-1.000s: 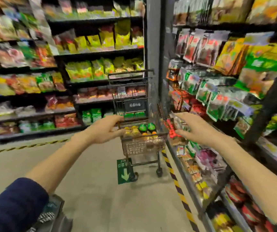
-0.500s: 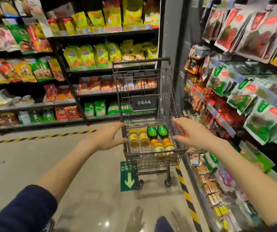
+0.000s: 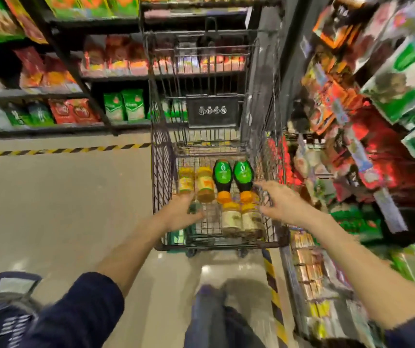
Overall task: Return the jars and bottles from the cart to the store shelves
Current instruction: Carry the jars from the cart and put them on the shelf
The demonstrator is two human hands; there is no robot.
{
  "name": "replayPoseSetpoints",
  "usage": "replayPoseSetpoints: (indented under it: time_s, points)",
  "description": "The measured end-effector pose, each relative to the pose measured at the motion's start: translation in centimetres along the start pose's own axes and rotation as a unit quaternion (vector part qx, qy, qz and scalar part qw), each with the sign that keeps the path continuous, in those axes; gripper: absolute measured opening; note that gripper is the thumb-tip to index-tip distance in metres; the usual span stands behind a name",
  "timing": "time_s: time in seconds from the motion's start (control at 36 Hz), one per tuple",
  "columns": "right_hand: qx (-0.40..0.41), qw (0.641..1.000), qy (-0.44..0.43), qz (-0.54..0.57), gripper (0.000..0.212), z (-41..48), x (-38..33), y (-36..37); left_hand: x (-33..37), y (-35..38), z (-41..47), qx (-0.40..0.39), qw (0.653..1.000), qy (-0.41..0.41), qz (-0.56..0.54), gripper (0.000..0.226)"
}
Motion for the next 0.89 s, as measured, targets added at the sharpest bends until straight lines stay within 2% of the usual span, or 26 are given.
replayPoseSetpoints:
  time_s: [0.17, 0.31, 0.42, 0.47, 0.5, 0.58, 0.61, 0.69, 0.75, 0.81, 0.89]
  points:
    - [-0.051, 0.997, 0.055, 0.03, 0.065, 5.4, 4.5, 3.4, -1.5, 4.9, 6.6, -0.072, 0.996, -0.031, -0.052, 0.065]
    - [-0.08, 0.993, 0.074, 0.043, 0.06, 9.1, 7.9, 7.1, -2.4, 9.2, 11.3, -0.12, 0.99, -0.058, -0.043, 0.068]
    - [-0.105, 0.991, 0.08, 0.019, 0.041, 11.5, 10.0, 10.1, -3.3, 12.4, 14.0, -0.159, 0.979, -0.106, -0.074, 0.078]
    - [-0.117, 0.991, 0.048, -0.044, 0.027, 12.3, 10.4, 11.5, -3.7, 13.8, 15.2, -0.164, 0.974, -0.119, -0.101, 0.077]
    - [-0.125, 0.99, 0.05, -0.037, 0.022, 12.5, 10.4, 12.0, -3.8, 14.5, 15.7, -0.16, 0.973, -0.125, -0.113, 0.074]
    - [-0.059, 0.992, 0.092, 0.07, 0.018, 13.1, 10.6, 12.2, -3.2, 15.4, 16.9, -0.133, 0.971, -0.122, -0.156, 0.065]
    - [-0.039, 0.993, 0.072, 0.085, 0.017, 13.3, 10.5, 12.2, -3.4, 16.2, 17.4, -0.133, 0.968, -0.13, -0.166, 0.066]
    - [-0.06, 0.994, 0.047, 0.079, 0.023, 13.8, 11.2, 13.4, -3.6, 17.6, 18.4, -0.099, 0.955, -0.169, -0.224, 0.059]
    - [-0.056, 0.991, 0.062, 0.109, 0.027, 14.3, 11.6, 13.6, -3.5, 18.5, 19.0, -0.089, 0.95, -0.185, -0.237, 0.064]
    - [-0.068, 0.985, 0.099, 0.12, 0.03, 14.7, 11.9, 13.9, -3.1, 18.9, 19.4, -0.081, 0.947, -0.206, -0.232, 0.073]
    - [-0.06, 0.976, 0.146, 0.152, 0.05, 15.0, 13.0, 14.8, -2.7, 19.8, 20.0, -0.08, 0.948, -0.22, -0.216, 0.104]
Point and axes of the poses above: each hand's wrist, its own z-axis towards the middle knuckle, its own y-axis out of the palm, x = y × z, the point moved 5 cm from there along z, towards the middle knuckle, and after that the axes turned 3 degrees about z, right-handed, at the moved point
